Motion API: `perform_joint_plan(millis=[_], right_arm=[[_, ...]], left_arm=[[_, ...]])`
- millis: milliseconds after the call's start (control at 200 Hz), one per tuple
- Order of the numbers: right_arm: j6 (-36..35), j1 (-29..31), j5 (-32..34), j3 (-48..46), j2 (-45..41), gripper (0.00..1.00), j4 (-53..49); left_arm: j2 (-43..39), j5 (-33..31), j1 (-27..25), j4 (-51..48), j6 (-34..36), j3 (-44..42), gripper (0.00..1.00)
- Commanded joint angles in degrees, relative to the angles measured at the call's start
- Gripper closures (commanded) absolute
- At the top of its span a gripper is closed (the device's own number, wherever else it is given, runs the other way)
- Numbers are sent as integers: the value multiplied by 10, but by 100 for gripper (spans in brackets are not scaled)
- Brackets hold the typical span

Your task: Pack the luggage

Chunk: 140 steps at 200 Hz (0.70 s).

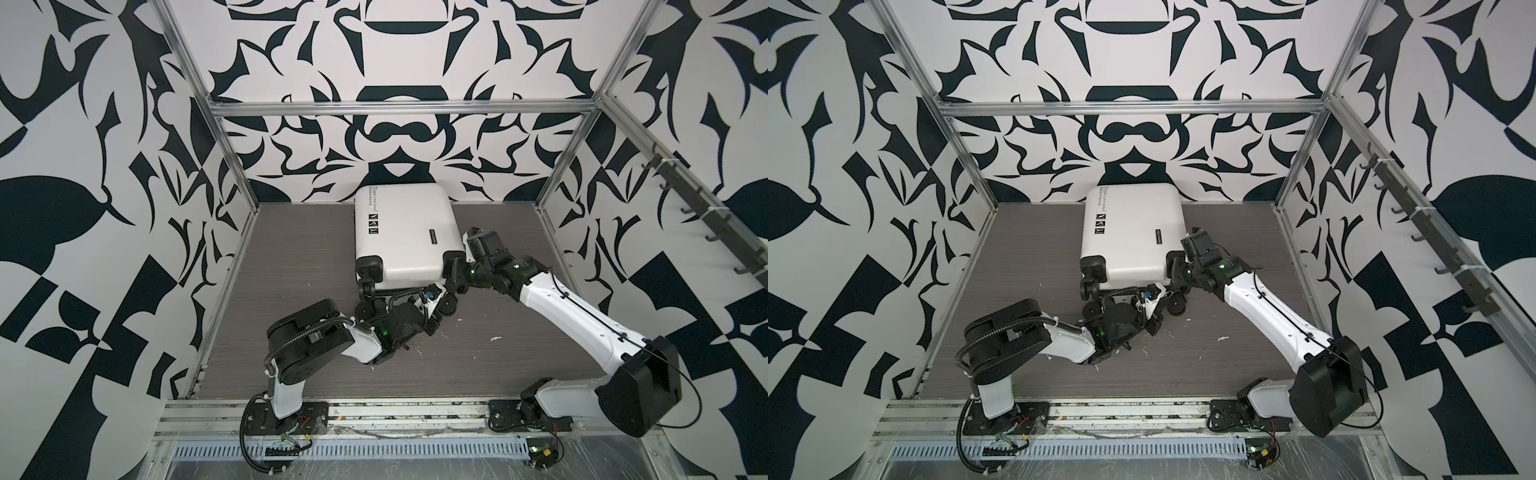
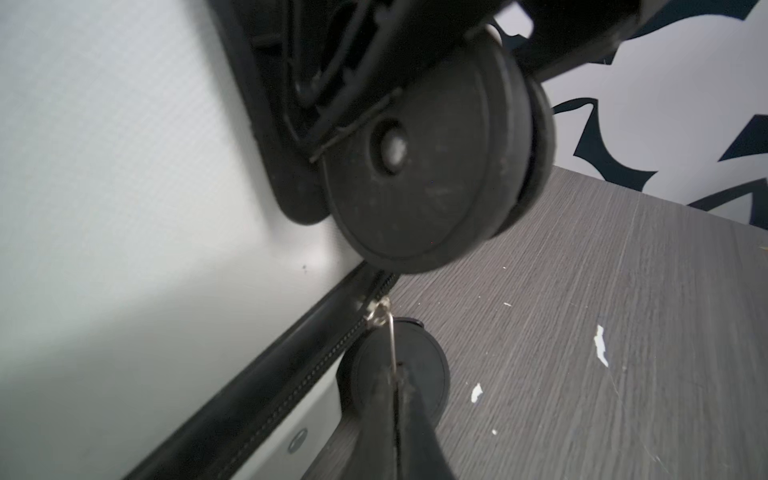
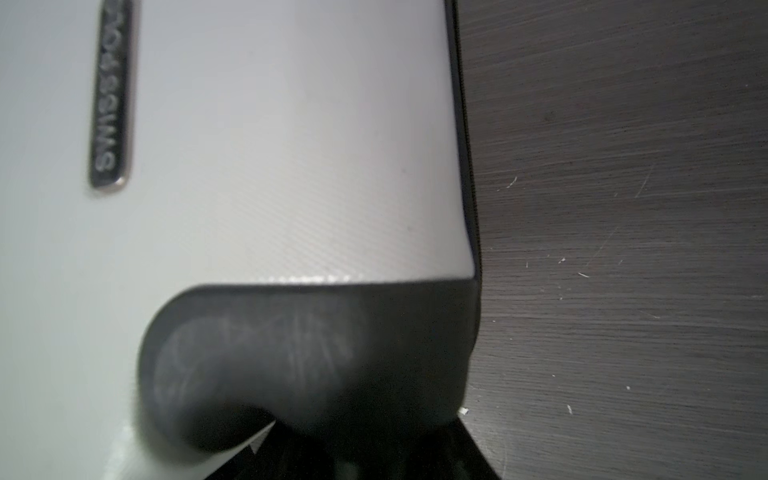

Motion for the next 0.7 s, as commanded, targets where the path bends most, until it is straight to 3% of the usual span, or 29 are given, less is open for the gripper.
perform_joint_plan(millis=[0, 50, 125, 245, 395, 505, 695], right_arm=[[-3, 17, -23, 10, -29, 91, 61], [-9, 17, -20, 14, -32, 79, 52], [-19, 17, -12, 17, -41, 62, 40], [-37, 15, 15, 21, -61, 46, 15], [-67, 4, 42, 30, -89, 37, -16], [-82, -11, 46, 40, -96, 35, -39], [-92, -35, 39, 41, -102, 34, -63]], left_arm=[[-41, 62, -37, 56, -2, -15, 49], [-56, 48, -40, 50, -1, -32, 33], [-86, 27, -46, 36, 3, -61, 20], [-172, -18, -62, -51, 8, -88, 16], [-332, -81, -78, -382, -26, -23, 0], [-420, -153, -77, -587, -38, 40, 1], [-490, -232, -57, -835, -76, 139, 1]])
